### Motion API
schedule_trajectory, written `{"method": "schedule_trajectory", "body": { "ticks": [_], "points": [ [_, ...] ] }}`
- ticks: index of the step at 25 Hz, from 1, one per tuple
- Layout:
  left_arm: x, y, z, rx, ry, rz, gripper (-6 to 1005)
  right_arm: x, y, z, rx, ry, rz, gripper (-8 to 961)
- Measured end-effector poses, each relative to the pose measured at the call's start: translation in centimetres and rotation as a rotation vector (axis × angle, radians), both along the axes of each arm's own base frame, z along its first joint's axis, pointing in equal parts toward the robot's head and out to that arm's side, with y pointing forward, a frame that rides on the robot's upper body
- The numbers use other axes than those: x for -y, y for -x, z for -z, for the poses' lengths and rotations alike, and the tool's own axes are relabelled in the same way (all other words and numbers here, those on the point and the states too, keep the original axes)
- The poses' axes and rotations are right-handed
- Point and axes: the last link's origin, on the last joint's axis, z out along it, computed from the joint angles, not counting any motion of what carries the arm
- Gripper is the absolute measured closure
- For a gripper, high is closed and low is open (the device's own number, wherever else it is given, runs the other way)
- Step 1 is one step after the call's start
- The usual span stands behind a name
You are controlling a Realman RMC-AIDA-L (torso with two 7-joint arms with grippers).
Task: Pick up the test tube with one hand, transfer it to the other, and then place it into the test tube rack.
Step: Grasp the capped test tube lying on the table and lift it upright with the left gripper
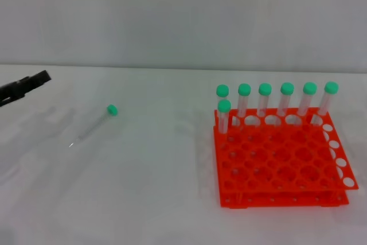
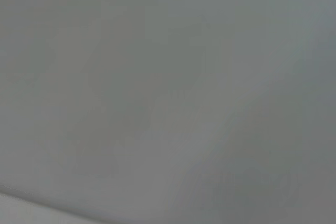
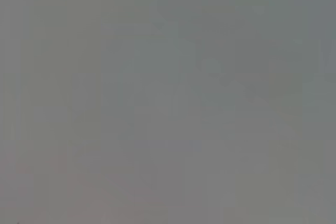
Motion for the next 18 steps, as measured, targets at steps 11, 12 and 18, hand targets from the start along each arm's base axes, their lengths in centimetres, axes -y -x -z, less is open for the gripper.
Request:
{"method": "schedule_trajectory", "body": {
  "ticks": [11,12,18],
  "points": [
    [-4.0,-4.9,-3.2,-0.334,0.422,-0.027,349,-0.6,0.6,0.1,-0.002,0.003,-0.018,80],
    [-4.1,-5.1,-3.3,-0.356,0.448,-0.033,348,-0.6,0.6,0.1,-0.001,0.004,-0.019,80],
    [-4.7,-6.2,-3.3,-0.488,0.559,-0.066,348,-0.6,0.7,0.1,-0.001,0.008,-0.019,80]
  ]
}}
